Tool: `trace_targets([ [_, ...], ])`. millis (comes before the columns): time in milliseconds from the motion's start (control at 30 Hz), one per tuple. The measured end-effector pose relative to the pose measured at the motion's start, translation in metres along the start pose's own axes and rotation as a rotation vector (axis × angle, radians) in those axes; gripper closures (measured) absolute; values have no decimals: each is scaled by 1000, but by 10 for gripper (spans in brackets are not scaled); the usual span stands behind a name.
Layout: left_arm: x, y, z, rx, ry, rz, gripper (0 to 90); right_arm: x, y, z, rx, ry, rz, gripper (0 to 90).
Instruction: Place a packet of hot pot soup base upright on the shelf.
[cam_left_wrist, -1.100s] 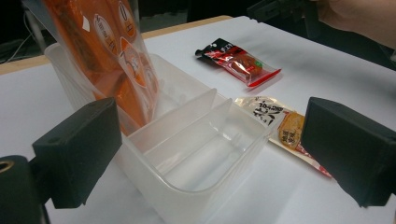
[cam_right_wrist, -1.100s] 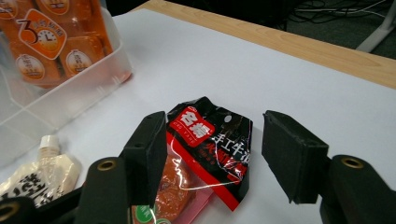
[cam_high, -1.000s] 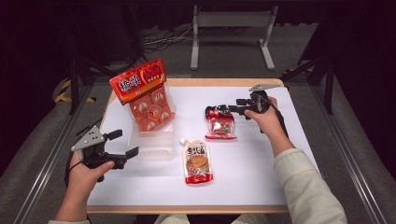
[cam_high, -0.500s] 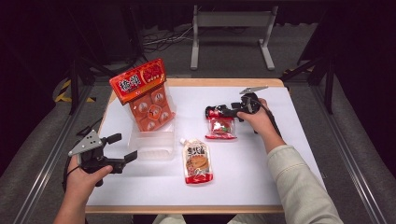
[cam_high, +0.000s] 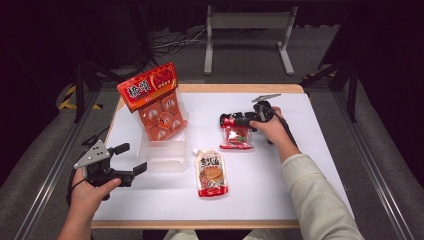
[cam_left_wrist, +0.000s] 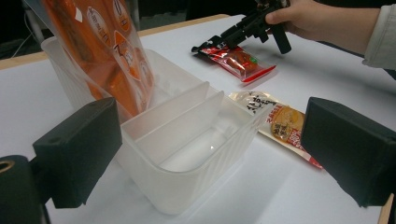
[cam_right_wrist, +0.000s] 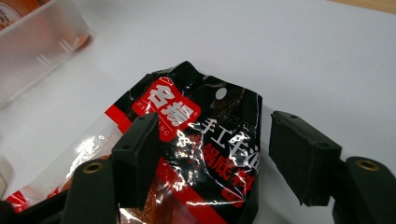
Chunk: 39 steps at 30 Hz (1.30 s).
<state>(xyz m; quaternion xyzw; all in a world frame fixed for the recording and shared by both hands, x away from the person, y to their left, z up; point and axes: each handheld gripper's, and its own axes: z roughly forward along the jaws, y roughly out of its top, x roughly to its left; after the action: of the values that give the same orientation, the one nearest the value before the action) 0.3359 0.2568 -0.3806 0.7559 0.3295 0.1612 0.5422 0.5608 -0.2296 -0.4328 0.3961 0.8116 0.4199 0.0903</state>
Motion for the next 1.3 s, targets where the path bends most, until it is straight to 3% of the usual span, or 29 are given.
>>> trace_targets([
  [300, -1, 1, 2, 8, 3, 5, 60, 0, -2, 3, 24, 12, -4, 397],
  [433, 0, 1, 1, 9, 8, 4, 61, 1, -2, 1, 50, -10, -45, 525],
  [567, 0, 1, 0, 12, 9, 0, 61, 0, -3, -2, 73, -8, -51, 646],
  [833, 0, 1, 2, 8, -1, 4, 63, 6, -2, -2, 105, -16, -78, 784],
  [867, 0, 1, 2, 7, -2, 2, 63, 7, -1, -3, 114, -25, -90, 832],
  [1033, 1, 2, 2, 7, -4, 0, 63, 10, 1, -6, 120, -34, -106, 896],
  [1300, 1, 2, 1, -2, -3, 2, 64, 14, 6, -20, 93, -16, -75, 900],
])
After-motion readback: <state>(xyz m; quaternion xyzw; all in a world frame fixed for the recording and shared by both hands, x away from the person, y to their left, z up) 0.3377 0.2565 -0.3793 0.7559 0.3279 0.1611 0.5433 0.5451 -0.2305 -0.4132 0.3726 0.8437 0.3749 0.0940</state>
